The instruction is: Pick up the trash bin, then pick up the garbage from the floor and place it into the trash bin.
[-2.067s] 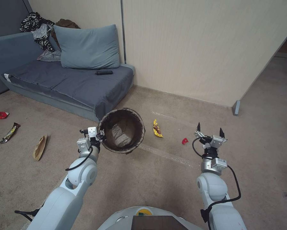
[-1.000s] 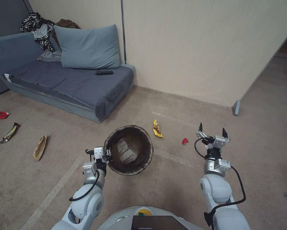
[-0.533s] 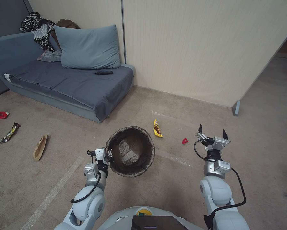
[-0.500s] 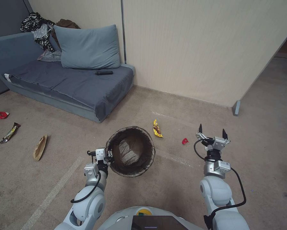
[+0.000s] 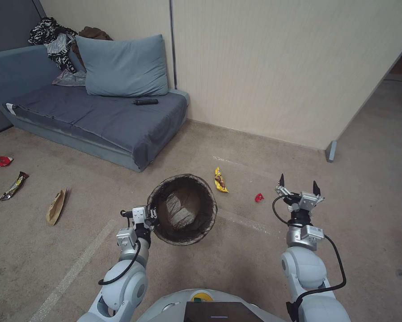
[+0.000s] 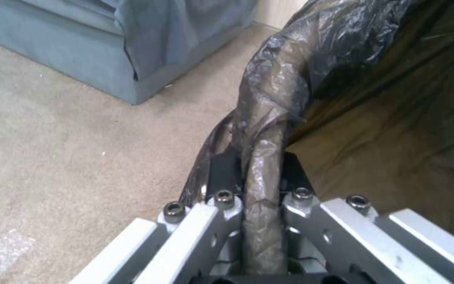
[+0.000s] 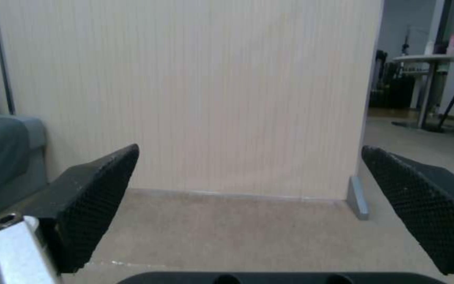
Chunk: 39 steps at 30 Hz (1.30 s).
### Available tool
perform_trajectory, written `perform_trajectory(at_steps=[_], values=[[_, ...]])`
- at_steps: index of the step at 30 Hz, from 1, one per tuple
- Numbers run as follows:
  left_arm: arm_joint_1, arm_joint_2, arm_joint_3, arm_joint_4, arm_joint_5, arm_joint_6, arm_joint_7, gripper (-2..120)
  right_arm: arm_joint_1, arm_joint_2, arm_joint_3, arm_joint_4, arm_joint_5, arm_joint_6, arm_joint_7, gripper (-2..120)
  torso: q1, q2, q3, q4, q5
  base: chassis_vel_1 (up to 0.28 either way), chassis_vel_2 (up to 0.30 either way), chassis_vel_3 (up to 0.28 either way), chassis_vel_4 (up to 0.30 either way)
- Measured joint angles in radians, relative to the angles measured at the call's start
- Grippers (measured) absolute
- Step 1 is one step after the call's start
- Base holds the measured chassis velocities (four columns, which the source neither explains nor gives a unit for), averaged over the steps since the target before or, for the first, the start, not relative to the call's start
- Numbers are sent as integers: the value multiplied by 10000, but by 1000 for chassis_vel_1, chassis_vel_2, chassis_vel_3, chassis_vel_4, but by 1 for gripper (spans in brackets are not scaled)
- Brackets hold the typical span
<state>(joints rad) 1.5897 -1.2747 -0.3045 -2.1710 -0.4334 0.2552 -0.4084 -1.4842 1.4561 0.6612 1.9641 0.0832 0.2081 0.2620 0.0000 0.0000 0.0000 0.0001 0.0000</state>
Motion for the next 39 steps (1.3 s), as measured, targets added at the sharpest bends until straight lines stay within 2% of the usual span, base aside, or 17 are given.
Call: perform_trajectory(at_steps=[39], values=[[-203,45,-188,5,-203,-13,-24,3,209,-111,-66,-259,-1,147,25,100,1,-1,1,-1,-1,-23,22,20,-22]])
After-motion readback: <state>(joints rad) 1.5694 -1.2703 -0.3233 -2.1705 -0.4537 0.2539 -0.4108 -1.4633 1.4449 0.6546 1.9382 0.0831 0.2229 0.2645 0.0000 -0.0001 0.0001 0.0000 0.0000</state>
